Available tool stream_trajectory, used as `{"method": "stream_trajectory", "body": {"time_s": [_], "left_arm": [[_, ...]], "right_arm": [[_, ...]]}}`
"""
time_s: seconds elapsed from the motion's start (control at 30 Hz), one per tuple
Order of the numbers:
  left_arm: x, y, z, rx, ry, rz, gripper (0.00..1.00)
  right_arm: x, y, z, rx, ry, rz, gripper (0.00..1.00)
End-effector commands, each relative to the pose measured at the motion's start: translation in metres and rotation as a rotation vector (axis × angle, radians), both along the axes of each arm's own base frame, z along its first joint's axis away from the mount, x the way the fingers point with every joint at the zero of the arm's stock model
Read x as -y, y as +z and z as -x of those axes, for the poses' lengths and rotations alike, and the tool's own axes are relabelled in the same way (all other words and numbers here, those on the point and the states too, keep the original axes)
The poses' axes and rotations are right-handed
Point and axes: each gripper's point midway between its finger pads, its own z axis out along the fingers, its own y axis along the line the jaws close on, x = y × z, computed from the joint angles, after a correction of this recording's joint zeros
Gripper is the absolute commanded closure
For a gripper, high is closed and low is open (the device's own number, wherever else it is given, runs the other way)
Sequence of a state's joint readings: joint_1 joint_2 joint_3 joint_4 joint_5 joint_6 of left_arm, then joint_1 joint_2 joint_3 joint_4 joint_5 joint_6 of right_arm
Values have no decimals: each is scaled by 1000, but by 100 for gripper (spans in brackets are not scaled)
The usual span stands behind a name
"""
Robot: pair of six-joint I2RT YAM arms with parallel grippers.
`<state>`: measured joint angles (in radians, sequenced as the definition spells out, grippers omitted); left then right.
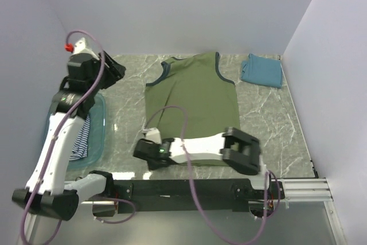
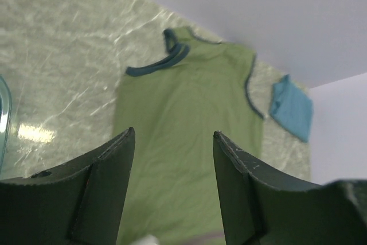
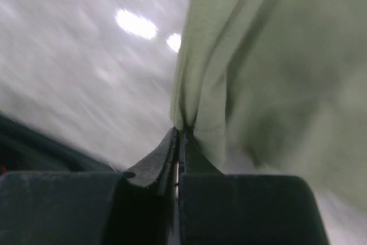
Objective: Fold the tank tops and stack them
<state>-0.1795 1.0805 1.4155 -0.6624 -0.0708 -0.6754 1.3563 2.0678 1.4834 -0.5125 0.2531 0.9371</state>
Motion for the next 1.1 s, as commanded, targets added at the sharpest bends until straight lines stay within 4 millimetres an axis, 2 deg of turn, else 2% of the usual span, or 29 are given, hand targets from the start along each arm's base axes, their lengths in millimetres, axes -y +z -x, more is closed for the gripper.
{"method": "stream_trajectory", "body": {"time_s": [0.0,0.03,0.07,0.1,0.13,0.2,0.23,0.3,0.33,0.4,0.43,0.5,0.6,0.63,0.7,0.73,0.9,1.07], "left_arm": [[4,-49,-32,-79,19,10,39],[5,-62,-38,-105,21,16,39],[8,-74,-43,-128,15,26,40],[14,-100,-53,-179,2,32,41],[16,-113,-57,-206,2,37,41],[22,-139,-66,-249,-10,48,42],[25,-160,-73,-300,-16,46,43],[29,-180,-83,-334,-17,35,43],[34,-199,-89,-377,-34,37,44],[41,-212,-98,-402,-53,28,44],[44,-230,-103,-444,-59,15,45],[51,-249,-112,-487,-78,-18,46],[62,-256,-121,-494,-117,-62,46],[65,-266,-124,-513,-128,-77,45],[71,-269,-132,-501,-157,-105,45],[73,-279,-133,-516,-166,-115,45],[63,-310,-148,-573,-117,-222,47],[57,-328,-158,-603,-84,-299,54]], "right_arm": [[7,66,20,-3,66,-199,100],[21,61,24,-9,67,-184,100],[27,65,26,-11,64,-192,100],[29,81,27,-11,61,-237,100],[37,77,31,-22,63,-233,100],[40,82,35,-33,60,-260,100],[41,86,36,-34,66,-275,100],[41,88,35,-35,63,-284,100],[39,89,35,-35,63,-286,100],[37,88,35,-39,70,-283,100],[36,87,36,-41,73,-278,100],[35,84,36,-44,75,-266,100],[33,84,35,-43,72,-263,100],[34,82,34,-44,70,-258,100],[33,80,34,-52,66,-258,100],[33,80,34,-51,66,-261,100],[31,77,35,-61,67,-257,100],[33,77,34,-59,63,-254,100]]}}
